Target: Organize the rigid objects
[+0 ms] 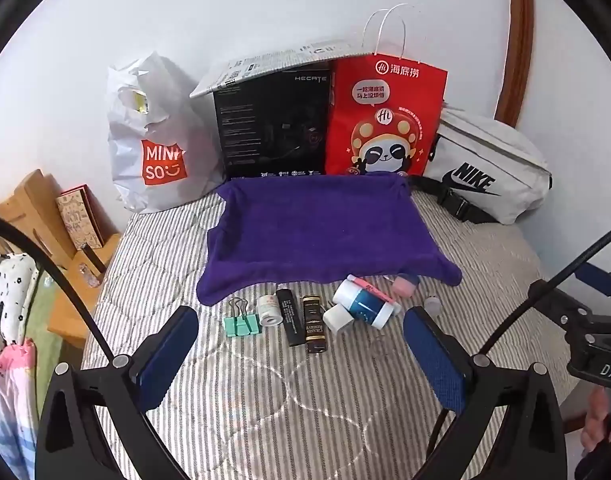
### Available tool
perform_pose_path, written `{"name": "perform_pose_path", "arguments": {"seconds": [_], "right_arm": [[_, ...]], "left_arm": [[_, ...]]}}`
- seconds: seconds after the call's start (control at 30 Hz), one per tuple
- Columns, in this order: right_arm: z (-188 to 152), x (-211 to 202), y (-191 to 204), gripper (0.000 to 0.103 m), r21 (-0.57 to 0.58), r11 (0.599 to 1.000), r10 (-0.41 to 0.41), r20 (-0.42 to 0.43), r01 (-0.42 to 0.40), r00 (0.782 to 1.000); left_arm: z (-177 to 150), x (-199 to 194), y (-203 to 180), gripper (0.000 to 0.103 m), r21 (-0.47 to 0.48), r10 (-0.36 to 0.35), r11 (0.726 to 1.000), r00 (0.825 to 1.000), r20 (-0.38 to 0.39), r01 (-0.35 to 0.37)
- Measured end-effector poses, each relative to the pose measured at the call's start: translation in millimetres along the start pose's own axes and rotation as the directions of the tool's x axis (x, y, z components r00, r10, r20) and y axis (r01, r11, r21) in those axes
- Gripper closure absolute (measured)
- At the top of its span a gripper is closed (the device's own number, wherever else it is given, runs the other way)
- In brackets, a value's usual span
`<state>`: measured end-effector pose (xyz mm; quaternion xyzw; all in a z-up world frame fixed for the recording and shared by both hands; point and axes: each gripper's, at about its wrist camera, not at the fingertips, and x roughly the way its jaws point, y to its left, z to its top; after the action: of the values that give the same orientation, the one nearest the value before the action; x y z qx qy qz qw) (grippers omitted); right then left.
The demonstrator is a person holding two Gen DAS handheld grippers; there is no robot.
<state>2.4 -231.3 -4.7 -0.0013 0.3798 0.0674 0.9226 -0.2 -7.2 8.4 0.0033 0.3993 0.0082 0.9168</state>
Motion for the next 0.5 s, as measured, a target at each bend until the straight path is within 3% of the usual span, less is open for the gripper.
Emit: {"name": "perform_pose_path", "arguments": {"seconds": [0.5], "right_arm": [[0.6,-2.6,2.0,0.0,-0.003,1.0,-0.006,0.004,0.006,1.0]], "left_arm": [[-3.8,-0.4,-1.6,0.0,0.01,0.013,1.0,1.0,-0.001,-0.013]]}}
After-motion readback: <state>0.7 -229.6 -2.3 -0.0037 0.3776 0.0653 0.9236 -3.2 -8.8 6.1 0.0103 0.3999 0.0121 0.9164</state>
